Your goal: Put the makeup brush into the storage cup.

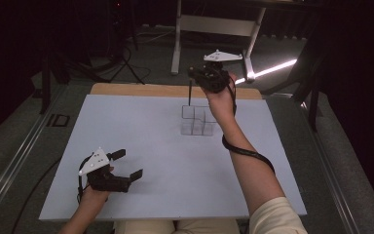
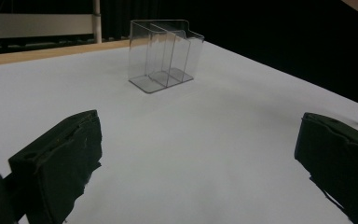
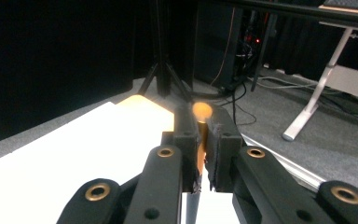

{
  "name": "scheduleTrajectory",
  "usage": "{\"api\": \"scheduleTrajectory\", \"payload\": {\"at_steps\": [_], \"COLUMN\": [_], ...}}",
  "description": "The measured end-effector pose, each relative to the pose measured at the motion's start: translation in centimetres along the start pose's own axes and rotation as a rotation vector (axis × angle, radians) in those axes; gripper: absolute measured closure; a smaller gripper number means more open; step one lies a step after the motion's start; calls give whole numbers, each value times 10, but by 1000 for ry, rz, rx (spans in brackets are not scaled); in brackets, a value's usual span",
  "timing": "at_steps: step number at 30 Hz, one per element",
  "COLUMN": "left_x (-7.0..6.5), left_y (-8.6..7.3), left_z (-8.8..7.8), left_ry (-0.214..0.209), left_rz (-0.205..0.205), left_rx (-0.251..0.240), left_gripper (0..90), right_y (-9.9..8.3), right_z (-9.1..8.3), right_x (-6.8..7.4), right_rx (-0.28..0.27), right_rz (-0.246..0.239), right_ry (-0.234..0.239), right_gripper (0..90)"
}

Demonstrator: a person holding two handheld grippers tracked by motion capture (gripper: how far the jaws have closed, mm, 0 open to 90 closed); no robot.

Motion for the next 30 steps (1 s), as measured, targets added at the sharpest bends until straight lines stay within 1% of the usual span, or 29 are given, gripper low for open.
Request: {"api": "scheduleTrajectory", "payload": {"at_steps": [1, 5, 7, 16, 25, 30], "left_x": [0, 0, 0, 0, -2, -2], "left_y": [0, -1, -1, -1, -3, -3], "left_z": [0, 0, 0, 0, 1, 1], "left_ry": [-2, -2, -1, -6, -9, -10], "left_rz": [-2, 0, 2, -2, 9, 9], "left_rx": [0, 6, 7, 9, 21, 24], "left_gripper": [15, 15, 15, 15, 15, 15], "right_y": [-2, -9, -12, -23, -34, -40], "right_z": [1, 4, 6, 12, 17, 19], "right_x": [0, -1, -1, -3, -5, -7], "right_rx": [-1, 14, 14, 35, 50, 59], "right_rz": [7, -1, 14, 24, 33, 43], "right_ry": [1, -7, -1, -9, -21, -23], "right_gripper": [839, 839, 839, 835, 833, 830]}}
Point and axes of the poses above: each handheld gripper's, and its own axes: z roughly forward along the jaws, y roughly out of its top, x roughly to its left, the point moved 10 cm from there along z, roughly forward along the jaws, and after that the axes turned 3 degrees about -z, right-handed, at the moved point
